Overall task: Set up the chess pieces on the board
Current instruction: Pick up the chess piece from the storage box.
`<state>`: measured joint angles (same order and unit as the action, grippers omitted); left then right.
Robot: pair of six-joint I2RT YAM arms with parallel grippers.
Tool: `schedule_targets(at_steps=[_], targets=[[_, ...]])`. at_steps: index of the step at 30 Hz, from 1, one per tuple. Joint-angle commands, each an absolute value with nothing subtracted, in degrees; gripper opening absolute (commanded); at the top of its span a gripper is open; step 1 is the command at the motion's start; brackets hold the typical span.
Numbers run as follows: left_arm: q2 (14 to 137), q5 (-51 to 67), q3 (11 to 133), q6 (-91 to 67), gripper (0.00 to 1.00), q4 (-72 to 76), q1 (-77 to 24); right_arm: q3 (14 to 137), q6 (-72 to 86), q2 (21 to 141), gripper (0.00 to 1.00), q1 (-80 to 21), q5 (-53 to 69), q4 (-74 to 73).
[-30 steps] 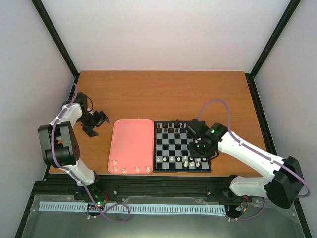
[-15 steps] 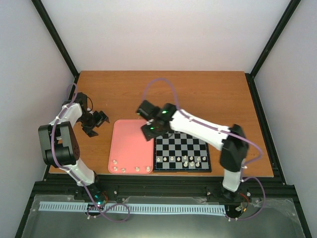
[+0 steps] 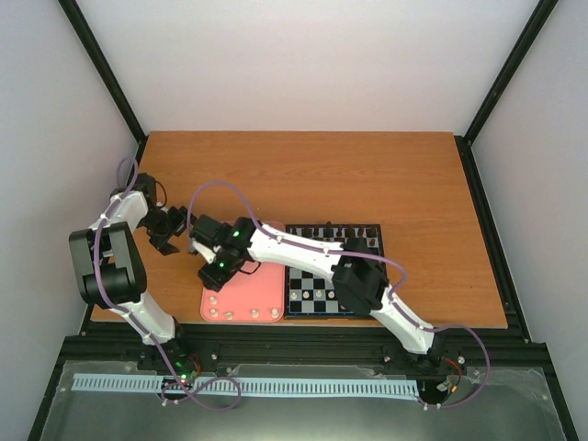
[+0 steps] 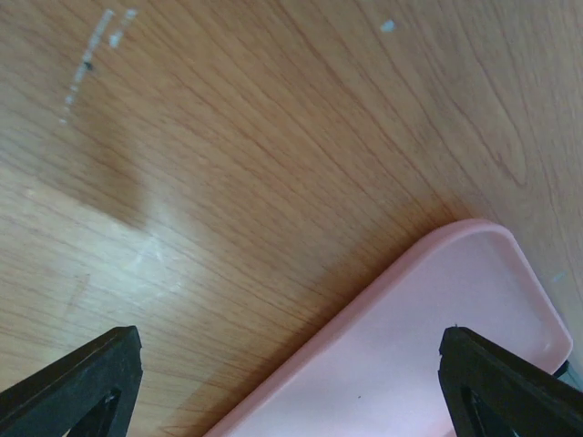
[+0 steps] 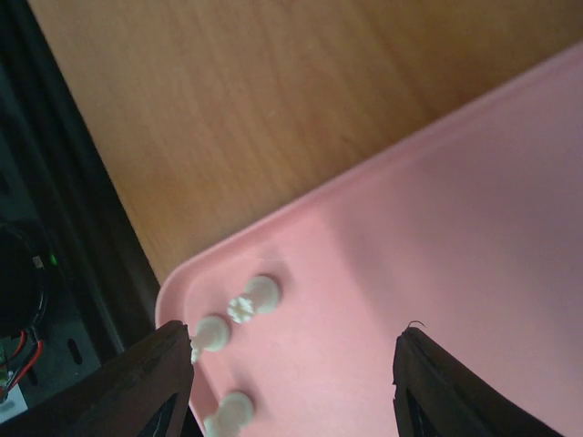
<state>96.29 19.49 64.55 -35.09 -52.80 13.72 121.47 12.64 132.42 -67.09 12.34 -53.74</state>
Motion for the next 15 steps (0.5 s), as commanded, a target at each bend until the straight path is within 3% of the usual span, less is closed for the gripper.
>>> schedule_targets(at_steps=[1,15], targets=[[96.2,19.8,64.9,-36.3,1.00,-53.5,15.6,124.5,8.7,136.4,0.59,-69.2,18.3,-53.4],[95.9,20.9,64.8,-36.3,1.00,-52.9,15.6,127.9,9.7,141.4,0.54,-69.9,15.8,-55.0]])
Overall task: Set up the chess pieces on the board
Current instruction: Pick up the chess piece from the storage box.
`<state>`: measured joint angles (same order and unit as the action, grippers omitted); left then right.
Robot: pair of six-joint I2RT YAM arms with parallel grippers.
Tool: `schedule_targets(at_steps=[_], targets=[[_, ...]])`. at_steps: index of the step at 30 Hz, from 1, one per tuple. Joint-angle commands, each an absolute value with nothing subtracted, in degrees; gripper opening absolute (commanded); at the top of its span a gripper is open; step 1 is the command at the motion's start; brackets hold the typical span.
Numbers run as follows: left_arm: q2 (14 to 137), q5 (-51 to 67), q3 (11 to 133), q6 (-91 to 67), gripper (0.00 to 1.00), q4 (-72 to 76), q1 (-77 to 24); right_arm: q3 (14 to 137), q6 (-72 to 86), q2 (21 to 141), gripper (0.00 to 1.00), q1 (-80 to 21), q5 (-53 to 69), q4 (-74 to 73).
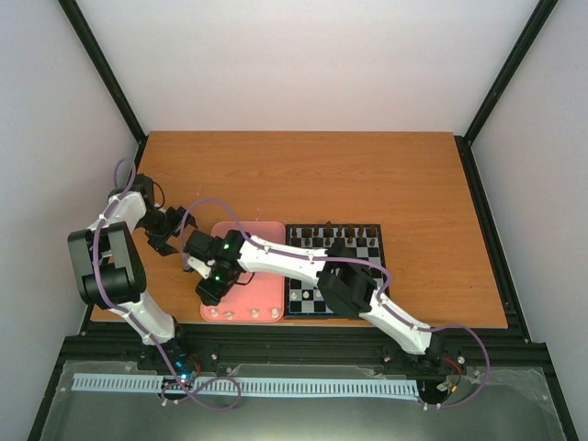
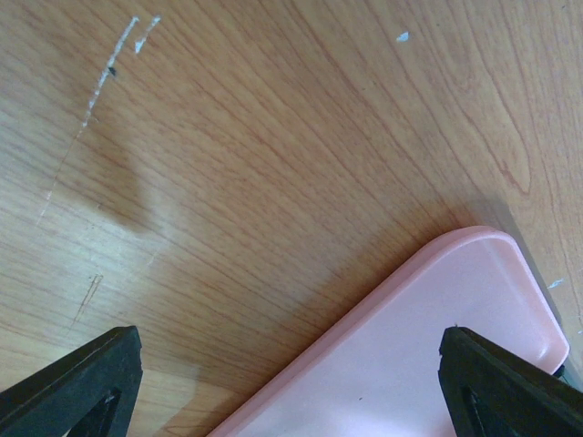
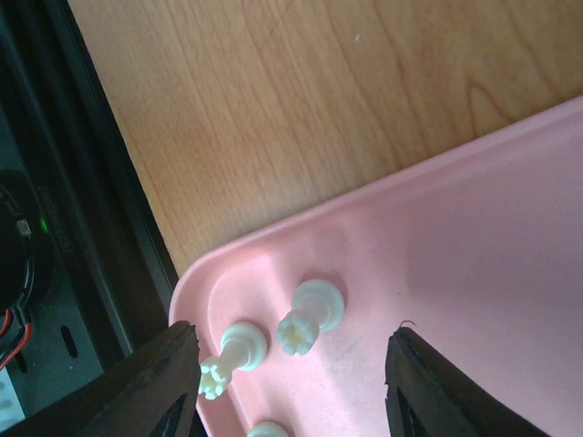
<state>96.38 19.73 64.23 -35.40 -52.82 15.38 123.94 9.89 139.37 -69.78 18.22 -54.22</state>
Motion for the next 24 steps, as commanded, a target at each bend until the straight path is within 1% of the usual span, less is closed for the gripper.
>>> schedule_targets(at_steps=[1,4,12,16,19,22,24], targets=[[95.9,21.1,64.8,-36.3,1.00,-52.9,15.6,128.3,9.8,141.7,0.53,-69.8,15.1,-55.4],[96.1,21.3,64.7,-36.2,1.00,-52.7,15.6,128.7,9.8,142.5,0.52,-69.5,15.8,-55.5],[95.7,21.2,64.5,-36.1,1.00,-52.8,15.6,129.8,9.4,143.7,0.37,-69.3,16.9,-56.6],[95.8,21.4,64.3,-36.1,1.00,-52.6,15.6,129.8,9.3,144.1,0.34,-69.3,17.1,-57.0],[95.8,21.3,64.3,-36.1,1.00,-52.6,15.6,129.9,9.3,144.1,0.27,-69.4,16.9,-57.1],[95.8,21.4,64.2,-36.1,1.00,-52.6,15.6,129.8,9.2,144.4,0.24,-69.3,17.5,-57.4],[95.7,21.4,64.2,-36.1,1.00,-52.5,15.6,129.8,9.1,144.5,0.19,-69.3,17.7,-57.8]])
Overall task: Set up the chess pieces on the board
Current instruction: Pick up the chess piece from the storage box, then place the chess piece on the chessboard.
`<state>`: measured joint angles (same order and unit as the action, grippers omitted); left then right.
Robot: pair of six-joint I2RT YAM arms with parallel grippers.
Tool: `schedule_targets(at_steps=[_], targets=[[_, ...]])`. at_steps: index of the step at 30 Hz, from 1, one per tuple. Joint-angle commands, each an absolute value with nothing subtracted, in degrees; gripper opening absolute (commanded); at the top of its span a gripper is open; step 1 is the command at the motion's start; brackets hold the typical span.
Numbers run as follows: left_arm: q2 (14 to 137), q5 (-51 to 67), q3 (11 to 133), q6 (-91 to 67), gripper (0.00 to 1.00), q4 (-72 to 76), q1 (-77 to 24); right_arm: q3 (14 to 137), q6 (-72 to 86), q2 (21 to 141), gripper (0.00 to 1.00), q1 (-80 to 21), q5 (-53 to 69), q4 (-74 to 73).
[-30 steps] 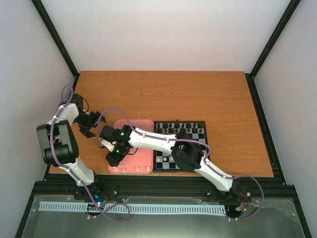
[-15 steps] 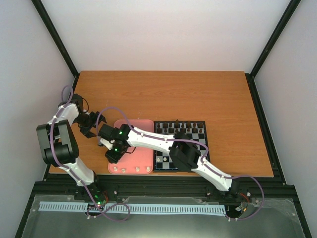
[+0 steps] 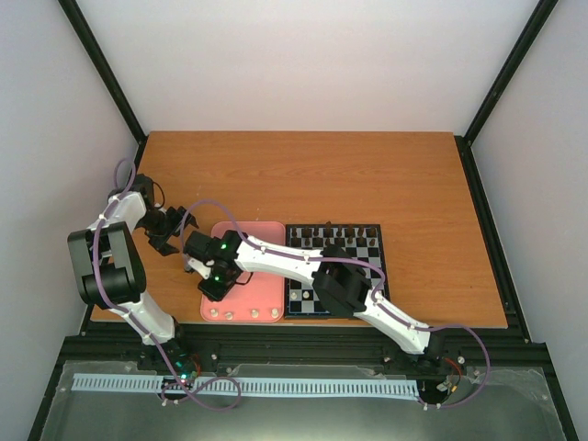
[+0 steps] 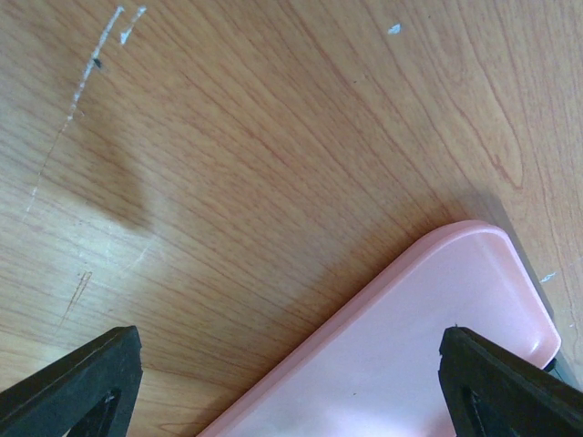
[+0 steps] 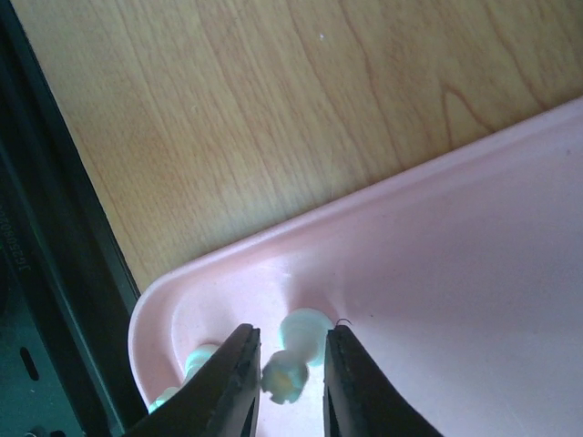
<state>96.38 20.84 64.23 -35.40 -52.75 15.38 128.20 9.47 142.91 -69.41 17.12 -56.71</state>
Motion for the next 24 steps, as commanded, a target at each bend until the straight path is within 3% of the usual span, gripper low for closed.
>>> schedule_targets(at_steps=[1,5,11,24], targets=[[95.7,21.4,64.2,-36.1,1.00,-52.5,15.6,129.9,9.3,144.4,0.15,-69.3,17.5,-57.9],[95.7,21.5,64.2,-36.1,1.00,-52.4,15.6,129.7,9.9,143.1,0.04,-69.0,13.9,-58.9],[95.6,21.9,64.4,-36.3,1.00,-52.5,15.6,120.7,13.7,132.8,0.03,-65.6,3.8,-57.0],[94.1,22.9,63.1,-36.6,1.00,-51.5,15.6,65.9,29.9,86.4,0.03,-43.1,-3.1,-55.3]])
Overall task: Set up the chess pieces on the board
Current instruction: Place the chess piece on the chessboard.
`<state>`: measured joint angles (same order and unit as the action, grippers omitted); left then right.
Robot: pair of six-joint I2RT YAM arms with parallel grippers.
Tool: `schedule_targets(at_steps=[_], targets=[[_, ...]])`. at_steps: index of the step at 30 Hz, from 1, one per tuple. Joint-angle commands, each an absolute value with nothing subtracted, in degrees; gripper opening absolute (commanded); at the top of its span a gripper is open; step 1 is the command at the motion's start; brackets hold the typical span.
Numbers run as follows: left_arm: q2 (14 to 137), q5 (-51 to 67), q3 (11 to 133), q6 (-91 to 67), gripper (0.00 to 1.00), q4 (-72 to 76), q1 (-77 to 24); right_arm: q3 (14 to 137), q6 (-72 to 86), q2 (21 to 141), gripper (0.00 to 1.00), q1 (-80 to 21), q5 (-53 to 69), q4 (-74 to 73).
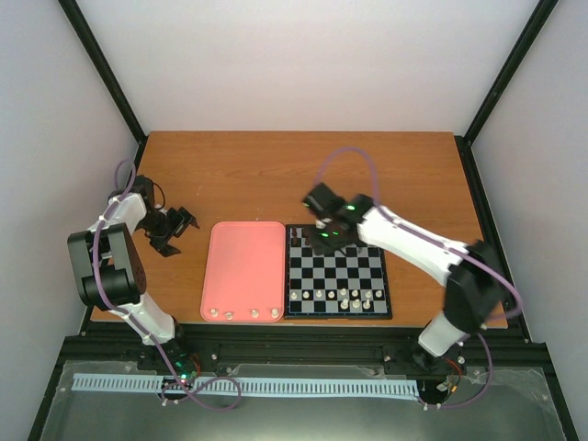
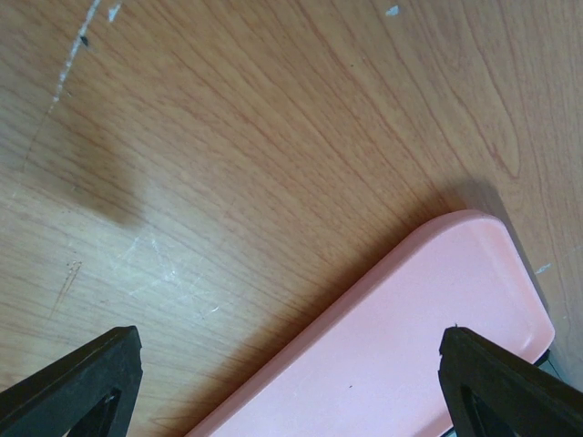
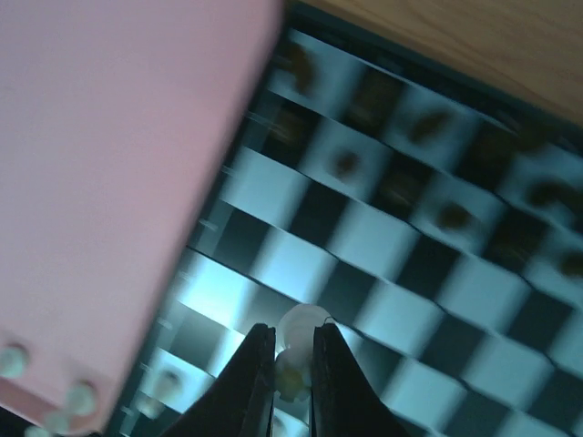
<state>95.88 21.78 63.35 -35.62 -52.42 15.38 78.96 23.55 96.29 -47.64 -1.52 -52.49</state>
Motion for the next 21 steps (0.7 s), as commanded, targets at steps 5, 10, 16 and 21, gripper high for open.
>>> schedule_targets(at_steps=[5,10,16,21], targets=[[94.6,23.3,63.4,-36.8,1.00,-51.4,15.5,52.3,35.2,71.0,0.03,-38.0,-3.4,-61.4],[94.6,22.7,64.3,-36.4,1.00,-51.9,15.0,46.5,40.2,63.0,0.03,-37.6,-1.9,-65.7],[95.0,22.4,63.7,-36.2,1.00,-51.5,13.8,41.3,43.2,59.5,0.03,-37.6,0.6,-64.4],[95.5,22.3,64.4,-36.1,1.00,-51.9,13.2,39.9,42.3,62.5,0.03,-37.6,1.9,-62.0]])
